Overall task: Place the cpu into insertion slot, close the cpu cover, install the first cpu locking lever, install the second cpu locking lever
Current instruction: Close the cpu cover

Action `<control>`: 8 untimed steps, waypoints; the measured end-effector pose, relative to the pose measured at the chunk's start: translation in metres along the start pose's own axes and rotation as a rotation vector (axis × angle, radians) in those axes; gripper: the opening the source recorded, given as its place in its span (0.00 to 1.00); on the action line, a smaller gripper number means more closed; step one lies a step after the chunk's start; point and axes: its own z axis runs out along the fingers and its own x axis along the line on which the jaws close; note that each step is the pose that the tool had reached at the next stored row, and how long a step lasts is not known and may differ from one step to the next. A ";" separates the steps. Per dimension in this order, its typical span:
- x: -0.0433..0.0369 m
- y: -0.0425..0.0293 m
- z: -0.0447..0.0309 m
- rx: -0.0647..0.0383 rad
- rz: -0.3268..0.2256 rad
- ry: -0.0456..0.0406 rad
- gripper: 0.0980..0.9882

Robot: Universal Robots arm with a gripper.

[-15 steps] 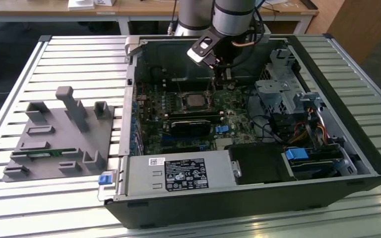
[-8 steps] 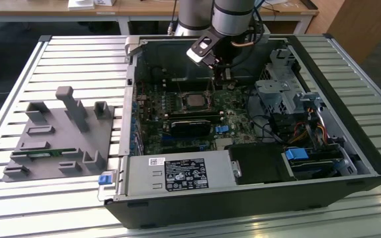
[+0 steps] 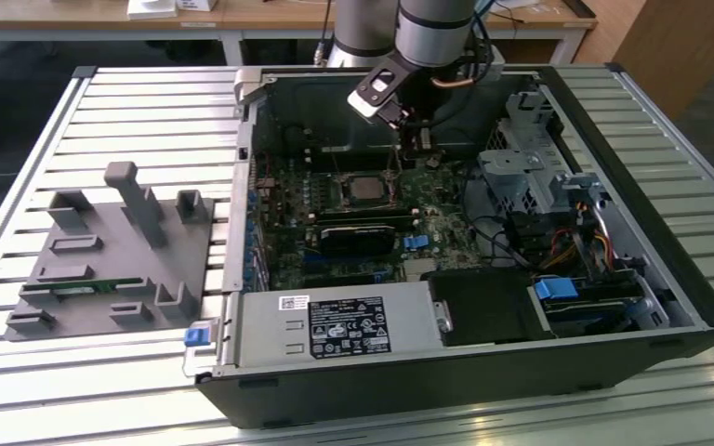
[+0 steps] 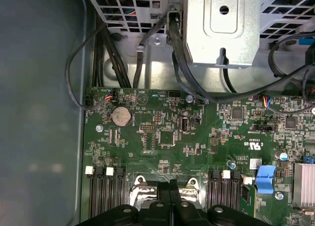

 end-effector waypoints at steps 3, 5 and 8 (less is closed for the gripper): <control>0.0000 -0.0011 0.0000 0.000 0.000 0.0001 0.01; 0.0000 -0.0018 0.0001 0.000 0.000 0.0001 0.01; 0.0001 -0.0030 0.0002 0.000 0.000 0.0000 0.01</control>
